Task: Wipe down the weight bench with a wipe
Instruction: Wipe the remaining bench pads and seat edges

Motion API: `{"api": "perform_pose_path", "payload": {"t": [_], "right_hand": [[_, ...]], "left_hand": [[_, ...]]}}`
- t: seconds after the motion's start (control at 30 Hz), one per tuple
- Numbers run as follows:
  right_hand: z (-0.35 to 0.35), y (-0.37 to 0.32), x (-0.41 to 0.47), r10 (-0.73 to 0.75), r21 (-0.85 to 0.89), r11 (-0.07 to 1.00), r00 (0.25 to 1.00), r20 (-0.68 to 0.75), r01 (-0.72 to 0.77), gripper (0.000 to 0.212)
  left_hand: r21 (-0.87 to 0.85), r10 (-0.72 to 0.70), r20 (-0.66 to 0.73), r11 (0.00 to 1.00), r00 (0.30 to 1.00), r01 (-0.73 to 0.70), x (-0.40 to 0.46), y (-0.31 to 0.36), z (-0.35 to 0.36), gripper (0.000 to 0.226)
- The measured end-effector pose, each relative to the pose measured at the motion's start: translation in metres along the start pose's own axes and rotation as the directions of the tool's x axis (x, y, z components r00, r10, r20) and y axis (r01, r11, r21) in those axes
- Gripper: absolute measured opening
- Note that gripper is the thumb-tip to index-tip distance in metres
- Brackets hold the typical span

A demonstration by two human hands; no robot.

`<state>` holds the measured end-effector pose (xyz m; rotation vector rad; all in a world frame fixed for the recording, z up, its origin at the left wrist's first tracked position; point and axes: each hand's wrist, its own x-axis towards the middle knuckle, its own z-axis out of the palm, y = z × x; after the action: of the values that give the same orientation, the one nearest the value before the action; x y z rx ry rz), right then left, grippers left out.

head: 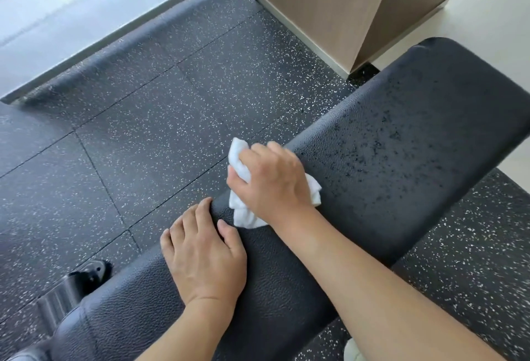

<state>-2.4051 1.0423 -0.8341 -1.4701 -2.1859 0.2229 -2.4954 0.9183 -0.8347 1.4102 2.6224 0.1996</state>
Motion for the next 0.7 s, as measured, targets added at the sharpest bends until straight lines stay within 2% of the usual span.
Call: {"api": "perform_pose_path", "payload": {"t": [0.1, 0.23, 0.4, 0.47, 0.57, 0.63, 0.7], "right_hand": [[0.003, -0.006, 0.007, 0.015, 0.019, 1.0, 1.0, 0.026, -0.015, 0.027], [-0.011, -0.003, -0.03, -0.056, 0.095, 0.994, 0.998, 0.034, 0.053, 0.026], [-0.041, 0.03, -0.113, -0.317, 0.165, 0.936, 0.948, 0.011, 0.311, 0.026], [-0.053, 0.055, -0.119, -0.367, 0.151, 0.92, 0.93, 0.014, 0.361, 0.029], [-0.055, 0.081, -0.093, -0.243, 0.1, 0.964, 0.969, -0.052, 0.247, 0.032], [-0.049, 0.081, -0.066, -0.069, 0.035, 0.997, 0.991, -0.112, 0.073, 0.033], [-0.038, 0.067, -0.04, 0.119, -0.019, 0.992, 0.983, -0.142, -0.123, 0.032]], "left_hand": [[0.005, -0.001, 0.011, 1.0, 1.0, 0.001, 0.0, 0.0, 0.0, 0.056], [0.007, 0.004, 0.015, 1.0, 1.0, -0.004, 0.0, -0.001, 0.0, 0.058], [-0.007, -0.004, 0.002, 1.0, 1.0, 0.004, 0.0, 0.001, -0.001, 0.055], [-0.004, 0.008, -0.007, 1.0, 1.0, -0.008, 0.0, 0.0, -0.001, 0.053], [0.007, 0.009, -0.009, 1.0, 1.0, -0.009, 0.0, -0.001, -0.001, 0.053], [0.008, 0.01, -0.007, 1.0, 1.0, -0.01, 0.0, 0.0, 0.0, 0.053], [0.007, 0.006, 0.0, 1.0, 1.0, -0.006, 0.0, 0.001, -0.001, 0.054]]}}
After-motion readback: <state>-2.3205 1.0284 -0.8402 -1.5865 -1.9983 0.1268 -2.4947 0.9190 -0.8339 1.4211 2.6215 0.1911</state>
